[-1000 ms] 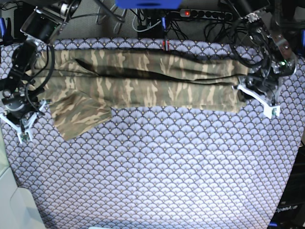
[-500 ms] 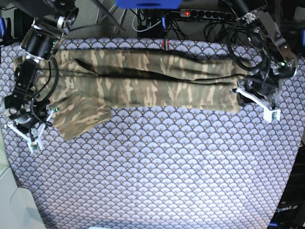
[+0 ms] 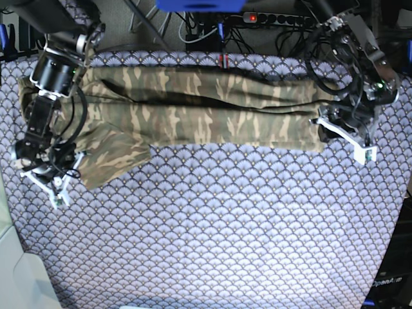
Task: Fold the T-shirt properly
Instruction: 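Grasp the shirt's hanging sleeve end with the right gripper, then fold the sleeve end with the right gripper onto the shirt strip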
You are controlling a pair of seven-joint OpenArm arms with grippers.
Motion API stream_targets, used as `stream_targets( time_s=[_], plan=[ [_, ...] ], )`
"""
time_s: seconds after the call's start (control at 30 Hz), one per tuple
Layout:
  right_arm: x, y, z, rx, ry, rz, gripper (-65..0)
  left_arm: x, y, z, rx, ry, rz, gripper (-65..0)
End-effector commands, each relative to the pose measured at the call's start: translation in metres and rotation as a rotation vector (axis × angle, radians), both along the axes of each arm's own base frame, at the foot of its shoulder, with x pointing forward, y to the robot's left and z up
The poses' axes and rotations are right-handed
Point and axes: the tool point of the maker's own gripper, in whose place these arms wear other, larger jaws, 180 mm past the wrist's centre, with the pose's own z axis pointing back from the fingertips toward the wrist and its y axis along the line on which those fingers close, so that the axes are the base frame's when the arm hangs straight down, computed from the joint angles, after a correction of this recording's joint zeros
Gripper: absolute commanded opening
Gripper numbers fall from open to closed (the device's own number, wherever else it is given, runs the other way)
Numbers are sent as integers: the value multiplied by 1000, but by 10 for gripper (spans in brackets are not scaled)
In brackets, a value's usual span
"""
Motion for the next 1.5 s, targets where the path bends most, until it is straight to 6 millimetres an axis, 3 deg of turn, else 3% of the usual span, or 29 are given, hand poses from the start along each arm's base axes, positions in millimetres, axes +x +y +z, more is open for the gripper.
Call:
stream_targets(
  time_s=[0.0,0.23,0.5,0.87,1.13,1.47],
  plan=[
    [17,-8,18,-5,-58,-14,-421,7,2,10,7,-41,-2,-391],
    [17,-9,14,26,-44,-20,-422,5,2,8,6,-33,-2,-391],
    [16,-5,11,41,-41,-19,-422,4,0,-9,-28,8,3,-392],
    [5,-3,-1,46,-14,-16,-423,5,-1,-9,-32,7,2,-392],
    [-1,13,-14,77,-14,2,-424,5,-1,-8,-33,3,2,-393],
    [0,11,-11,70,-17,2,-612,5,-1,-7,-31,2,2,-393]
  ],
)
